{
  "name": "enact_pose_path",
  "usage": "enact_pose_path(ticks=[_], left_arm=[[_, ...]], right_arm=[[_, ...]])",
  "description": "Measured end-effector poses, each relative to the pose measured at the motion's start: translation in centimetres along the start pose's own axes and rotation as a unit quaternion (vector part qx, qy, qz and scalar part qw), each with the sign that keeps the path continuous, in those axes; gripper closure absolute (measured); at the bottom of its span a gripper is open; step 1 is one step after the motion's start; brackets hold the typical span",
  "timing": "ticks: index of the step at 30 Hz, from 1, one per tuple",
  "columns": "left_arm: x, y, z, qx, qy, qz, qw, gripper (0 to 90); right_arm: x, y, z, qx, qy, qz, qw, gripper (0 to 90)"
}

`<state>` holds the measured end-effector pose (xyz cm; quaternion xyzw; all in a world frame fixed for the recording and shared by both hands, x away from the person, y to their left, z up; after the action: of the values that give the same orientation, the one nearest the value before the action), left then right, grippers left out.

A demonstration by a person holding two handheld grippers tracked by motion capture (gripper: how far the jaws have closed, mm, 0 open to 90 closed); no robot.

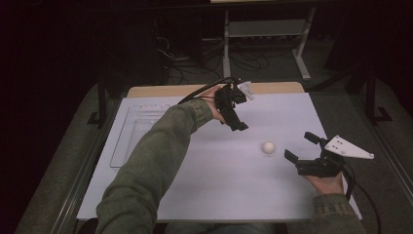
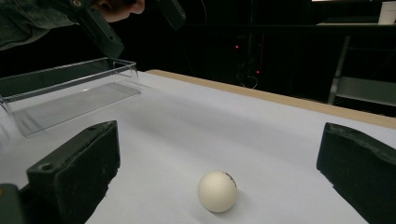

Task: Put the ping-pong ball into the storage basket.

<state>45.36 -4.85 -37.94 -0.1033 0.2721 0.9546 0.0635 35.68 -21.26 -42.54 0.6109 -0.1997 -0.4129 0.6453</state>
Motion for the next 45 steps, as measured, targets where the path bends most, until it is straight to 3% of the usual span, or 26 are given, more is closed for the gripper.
enact_pose_path(ticks=[29,45], left_arm=[[1.0,1.3,-5.2,-0.033,-0.045,-0.03,0.998,0.0],[1.3,2.2,-6.8,-0.036,-0.059,-0.04,0.9968,0.0]], right_arm=[[0.0,-0.1,-0.4,-0.001,0.006,-0.008,1.0,0.0],[-0.1,-0.1,-0.4,0.0,0.006,-0.006,1.0,0.0]])
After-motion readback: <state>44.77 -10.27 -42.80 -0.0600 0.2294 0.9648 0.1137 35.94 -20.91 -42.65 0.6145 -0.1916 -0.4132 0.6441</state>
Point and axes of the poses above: each handheld gripper's, and its own axes: z roughly backward along the jaws, y roughly out of its top, x roughly to its right, the point moved 10 cm from there along -z, roughly forward along the jaws, and after that the axes turned 9 degrees about -z, right-handed, at the moved point
